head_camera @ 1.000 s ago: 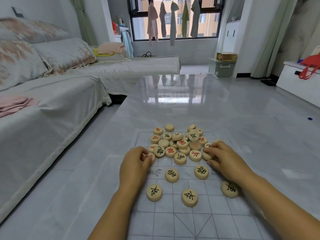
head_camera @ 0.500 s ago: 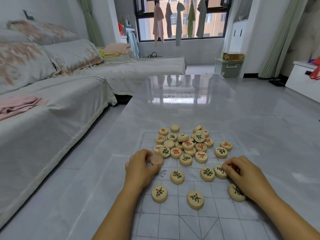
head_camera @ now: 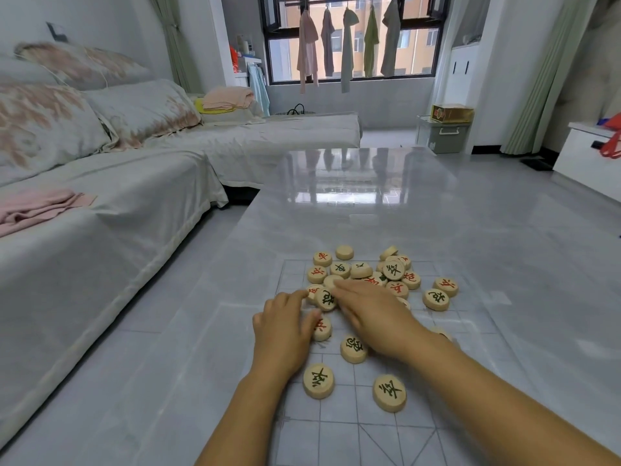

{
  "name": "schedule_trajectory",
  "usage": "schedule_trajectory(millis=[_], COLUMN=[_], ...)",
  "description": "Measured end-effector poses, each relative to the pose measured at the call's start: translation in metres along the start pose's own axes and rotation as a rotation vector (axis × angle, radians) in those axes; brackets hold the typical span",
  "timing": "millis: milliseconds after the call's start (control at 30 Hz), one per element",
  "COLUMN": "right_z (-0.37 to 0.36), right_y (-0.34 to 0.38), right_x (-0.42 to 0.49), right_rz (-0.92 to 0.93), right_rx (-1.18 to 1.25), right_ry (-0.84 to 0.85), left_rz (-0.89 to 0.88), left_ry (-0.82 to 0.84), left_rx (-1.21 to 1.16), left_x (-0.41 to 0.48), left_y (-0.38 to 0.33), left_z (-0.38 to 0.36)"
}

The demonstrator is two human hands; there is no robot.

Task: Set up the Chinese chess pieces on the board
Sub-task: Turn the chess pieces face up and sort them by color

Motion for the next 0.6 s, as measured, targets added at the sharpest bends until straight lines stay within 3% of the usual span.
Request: schedule_trajectory(millis=[200,300,367,600], right_z=[-0.016,0.001,0.011,0.013], right_y=[0.005,-0.024,-0.046,-0.04], right_x=[-0.02,-0.025,-0.022,0.001], right_rz=[0.091,-0.162,-0.334,-0.377], right_rx=[-0.007,0.071,-0.007,0.052], right_ry=[-0.02,-0.187,-0.17,-0.029], left_rz=[-0.167,-0.164,-0.151,-0.178], left_ry=[0.054,0.035,0.02,-0.035], left_rx=[-0.092,-0.179,-0.238,-0.287], left_x=[0.0,-0.001,-0.001,0.001], left_y=[-0.004,-0.004,-0.004,0.0], left_z=[-0.006,-0.007,-0.007,-0.009])
Point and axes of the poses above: each hand's wrist, its own x-axis towards the middle knuckle, its own z-axis out of the back of the hand, y = z × x, the point moved 1 cm from there along x, towards the middle knuckle, and after that the axes turned 13 degrees about y, right-handed, at the moved point
